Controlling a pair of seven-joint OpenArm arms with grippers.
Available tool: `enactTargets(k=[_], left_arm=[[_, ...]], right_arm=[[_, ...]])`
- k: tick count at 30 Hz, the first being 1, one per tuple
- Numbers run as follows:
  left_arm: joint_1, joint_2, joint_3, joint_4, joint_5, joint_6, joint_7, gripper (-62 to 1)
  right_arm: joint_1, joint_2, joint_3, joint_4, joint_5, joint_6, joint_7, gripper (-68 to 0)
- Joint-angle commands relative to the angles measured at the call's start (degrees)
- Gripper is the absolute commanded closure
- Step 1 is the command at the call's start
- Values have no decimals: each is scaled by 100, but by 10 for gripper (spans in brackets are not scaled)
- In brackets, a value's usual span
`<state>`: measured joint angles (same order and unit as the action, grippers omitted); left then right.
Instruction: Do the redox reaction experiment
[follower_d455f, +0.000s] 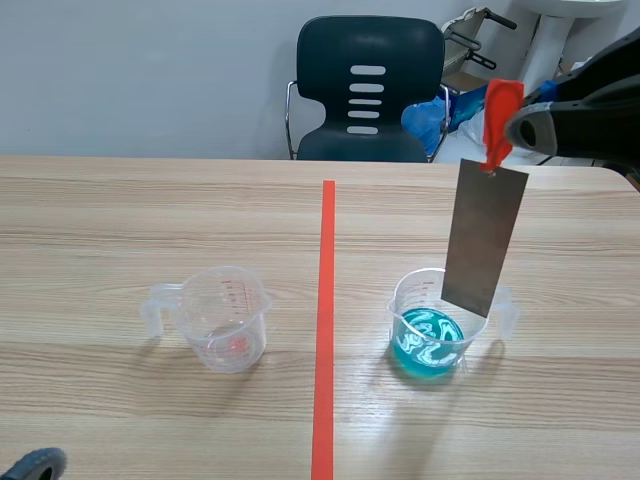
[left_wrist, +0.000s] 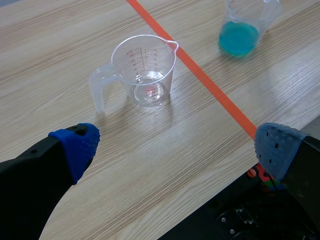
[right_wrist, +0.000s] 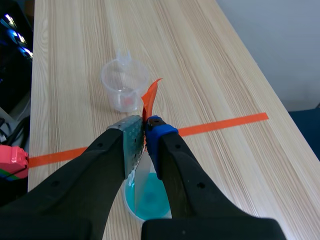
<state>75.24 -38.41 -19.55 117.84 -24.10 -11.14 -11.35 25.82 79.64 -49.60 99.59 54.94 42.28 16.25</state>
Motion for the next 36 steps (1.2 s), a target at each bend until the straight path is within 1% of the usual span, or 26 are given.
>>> enactTargets(k=[1, 7, 12, 18, 19, 20, 21, 22, 24, 27, 29, 36], left_arm=[[20, 44, 17, 50, -26, -15, -83, -623], [20, 44, 17, 50, -26, -15, -83, -623], [20, 44, 17, 50, -26, -15, -83, -623], [20, 44, 17, 50, -26, -15, -83, -623], [20, 44, 17, 50, -26, -15, -83, -623], [20, 44, 17, 50, -26, -15, -83, -623], [20, 44, 17, 50, -26, -15, -83, -623], [20, 44, 17, 50, -26, -15, -83, -623], [20, 44, 17, 50, -26, -15, -83, -623], [20, 44, 17, 50, -26, -15, -83, -623], [20, 44, 17, 50, -26, -15, -83, -623], [20, 44, 17, 50, -26, -15, -83, -623]], right_arm=[[85, 70, 79, 37, 127, 44, 107, -9], [85, 70, 79, 138, 76, 44, 39, -9], [87, 72, 81, 295, 76, 44, -208, -9], [101, 83, 127, 409, 76, 44, -225, -9], [101, 83, 168, 407, 74, -37, -269, -9], [101, 83, 214, 400, 68, -216, -321, -9], [101, 83, 251, 382, 52, -308, -328, -9], [101, 83, 286, 356, 39, -367, -328, -9], [101, 83, 341, 308, 39, -396, -328, -9], [101, 83, 354, 236, 37, -603, -328, -8], [101, 83, 354, 160, 37, -654, -323, -8], [101, 81, 354, 57, 39, -651, -240, -8]])
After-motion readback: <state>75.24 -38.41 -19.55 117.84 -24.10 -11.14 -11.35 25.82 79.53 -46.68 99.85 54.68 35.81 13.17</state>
